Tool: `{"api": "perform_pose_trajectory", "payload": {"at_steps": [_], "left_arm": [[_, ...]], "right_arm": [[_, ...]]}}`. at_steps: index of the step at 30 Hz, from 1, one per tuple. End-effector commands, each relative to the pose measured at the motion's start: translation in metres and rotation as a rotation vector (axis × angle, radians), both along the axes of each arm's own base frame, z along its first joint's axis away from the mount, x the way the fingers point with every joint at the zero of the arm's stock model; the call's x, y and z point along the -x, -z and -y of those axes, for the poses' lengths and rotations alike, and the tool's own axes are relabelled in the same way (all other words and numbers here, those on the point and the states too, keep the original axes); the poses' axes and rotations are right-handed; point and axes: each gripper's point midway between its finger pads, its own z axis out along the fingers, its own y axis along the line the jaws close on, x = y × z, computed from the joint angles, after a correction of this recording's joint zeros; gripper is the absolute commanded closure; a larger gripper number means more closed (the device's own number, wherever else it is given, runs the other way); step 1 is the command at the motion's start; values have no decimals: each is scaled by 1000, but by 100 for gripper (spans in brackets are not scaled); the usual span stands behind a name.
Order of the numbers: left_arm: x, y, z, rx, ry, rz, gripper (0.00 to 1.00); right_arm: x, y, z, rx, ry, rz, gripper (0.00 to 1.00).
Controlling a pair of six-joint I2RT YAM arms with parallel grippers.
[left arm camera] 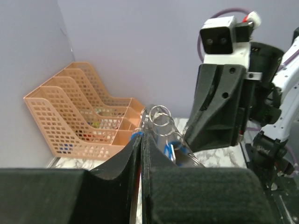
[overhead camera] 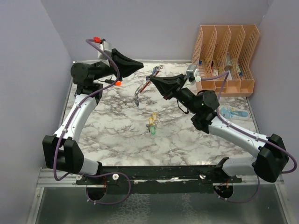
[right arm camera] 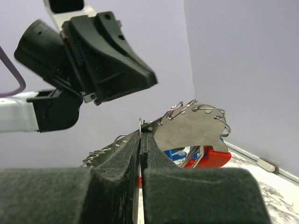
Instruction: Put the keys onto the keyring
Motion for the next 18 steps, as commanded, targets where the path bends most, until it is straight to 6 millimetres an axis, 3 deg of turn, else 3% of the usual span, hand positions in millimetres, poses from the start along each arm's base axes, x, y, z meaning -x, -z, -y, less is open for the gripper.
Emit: {"api": "perform_pose_trajectory", "payload": {"at_steps": [1, 5, 12, 18], "left_arm": [[57, -30, -15, 106, 124, 145, 94], [53, -24, -15, 115, 117, 171, 94], [63, -10, -12, 190, 188, 250, 94], [51, 8, -6, 150, 190, 264, 96]], "right_arm": [[-8, -28, 13, -80, 57, 35, 99], [-8, -30, 11, -80, 44, 32, 99], [-3, -24, -5, -81, -58, 10, 99], [5, -19, -17, -31, -139, 5, 99]]}}
